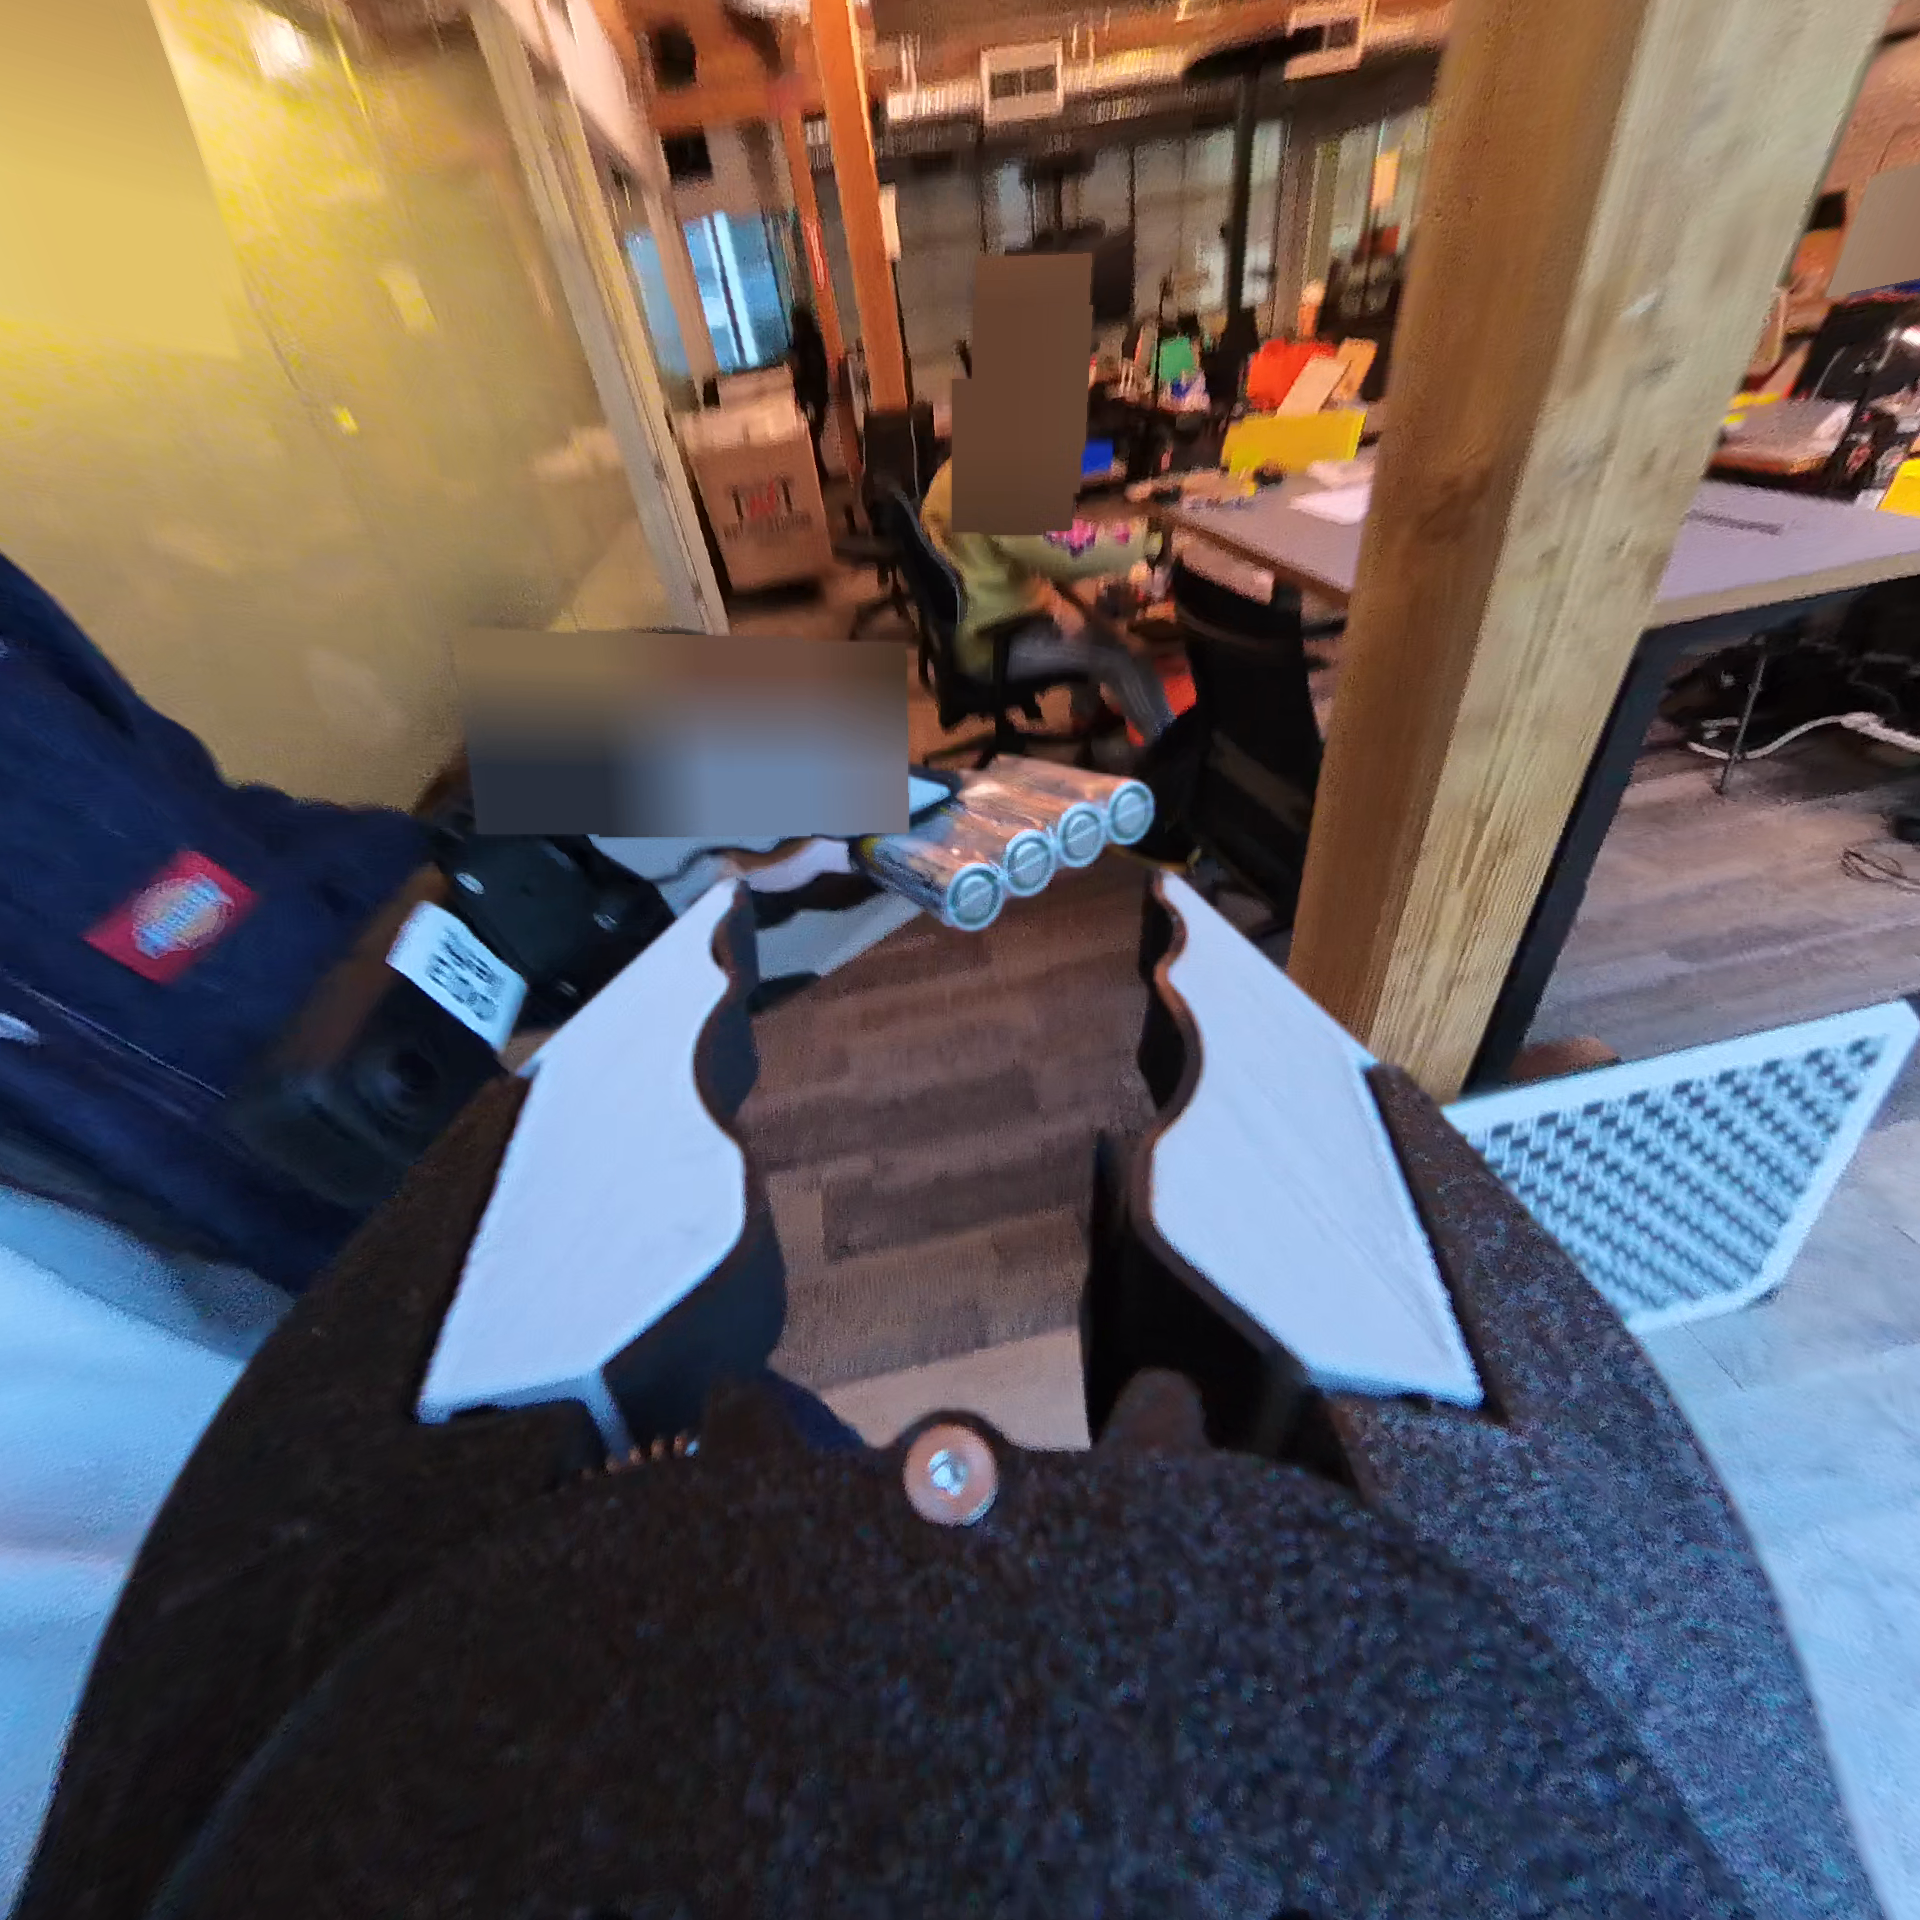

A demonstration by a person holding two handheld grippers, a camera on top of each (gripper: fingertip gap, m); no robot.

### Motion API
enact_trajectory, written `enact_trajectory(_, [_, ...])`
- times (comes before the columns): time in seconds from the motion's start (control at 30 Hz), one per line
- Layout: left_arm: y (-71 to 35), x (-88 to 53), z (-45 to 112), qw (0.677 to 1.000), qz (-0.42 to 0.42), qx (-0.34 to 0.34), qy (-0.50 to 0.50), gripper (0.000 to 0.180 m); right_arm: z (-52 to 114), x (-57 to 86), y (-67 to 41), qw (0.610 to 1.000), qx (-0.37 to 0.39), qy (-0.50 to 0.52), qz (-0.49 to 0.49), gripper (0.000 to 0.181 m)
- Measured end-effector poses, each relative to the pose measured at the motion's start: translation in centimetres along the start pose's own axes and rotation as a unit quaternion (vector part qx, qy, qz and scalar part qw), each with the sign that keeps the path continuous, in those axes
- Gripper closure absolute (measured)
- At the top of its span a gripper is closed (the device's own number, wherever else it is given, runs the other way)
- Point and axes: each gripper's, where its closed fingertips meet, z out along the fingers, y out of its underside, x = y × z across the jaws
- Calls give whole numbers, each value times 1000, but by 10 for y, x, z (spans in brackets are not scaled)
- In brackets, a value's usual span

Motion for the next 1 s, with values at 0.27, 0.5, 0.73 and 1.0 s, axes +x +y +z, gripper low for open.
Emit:
enact_trajectory(0.27, [149,77,247,995,-95,22,-5,168,65,281,-39,998,36,45,31,112])
enact_trajectory(0.5, [277,160,461,747,-630,13,213,168,69,528,-70,984,53,122,116,115])
enact_trajectory(0.73, [374,254,668,604,-740,74,287,168,70,796,-29,966,57,182,177,118])
enact_trajectory(1.0, [545,363,898,607,-741,-75,277,168,152,1121,-25,977,-11,67,201,121])
